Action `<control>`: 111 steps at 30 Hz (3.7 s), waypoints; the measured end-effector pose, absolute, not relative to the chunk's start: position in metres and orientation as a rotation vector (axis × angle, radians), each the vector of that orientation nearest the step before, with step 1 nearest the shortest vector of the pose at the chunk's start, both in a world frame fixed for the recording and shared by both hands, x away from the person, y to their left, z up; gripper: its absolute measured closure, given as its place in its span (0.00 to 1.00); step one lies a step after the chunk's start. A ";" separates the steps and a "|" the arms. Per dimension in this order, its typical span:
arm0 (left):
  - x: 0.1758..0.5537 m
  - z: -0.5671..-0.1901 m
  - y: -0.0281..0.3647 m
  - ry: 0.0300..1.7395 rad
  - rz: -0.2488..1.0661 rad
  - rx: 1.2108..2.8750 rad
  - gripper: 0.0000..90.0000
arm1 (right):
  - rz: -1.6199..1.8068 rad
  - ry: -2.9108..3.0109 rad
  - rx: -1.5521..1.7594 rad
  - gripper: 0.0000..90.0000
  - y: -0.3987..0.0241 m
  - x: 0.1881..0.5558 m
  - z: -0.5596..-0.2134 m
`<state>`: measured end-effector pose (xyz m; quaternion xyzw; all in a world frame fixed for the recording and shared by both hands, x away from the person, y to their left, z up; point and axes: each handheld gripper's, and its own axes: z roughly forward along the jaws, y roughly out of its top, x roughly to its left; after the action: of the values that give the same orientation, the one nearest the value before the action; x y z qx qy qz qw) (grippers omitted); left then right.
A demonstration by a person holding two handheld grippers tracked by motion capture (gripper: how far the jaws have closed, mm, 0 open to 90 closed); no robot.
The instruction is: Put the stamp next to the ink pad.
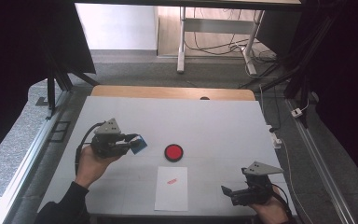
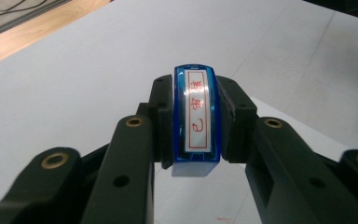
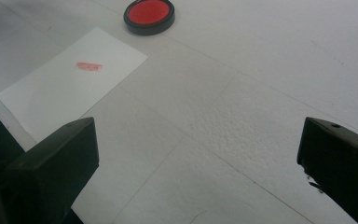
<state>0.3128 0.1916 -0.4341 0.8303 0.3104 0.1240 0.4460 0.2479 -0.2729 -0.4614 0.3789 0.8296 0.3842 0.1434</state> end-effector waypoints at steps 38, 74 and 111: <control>0.346 -0.490 0.215 1.043 0.354 2.129 0.78 | 1.093 2.421 1.091 0.00 -0.272 0.249 -0.462; 0.349 -0.492 0.220 1.103 0.233 2.090 0.50 | 1.096 2.432 1.085 0.00 -0.272 0.249 -0.463; 0.307 -0.462 0.214 1.010 0.173 2.009 0.01 | 1.088 2.450 1.076 0.00 -0.271 0.250 -0.463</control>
<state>0.3071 0.2144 -0.4615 0.8047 0.4047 0.0693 0.4289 0.2504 -0.2706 -0.4629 0.3696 0.8413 0.3738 0.1261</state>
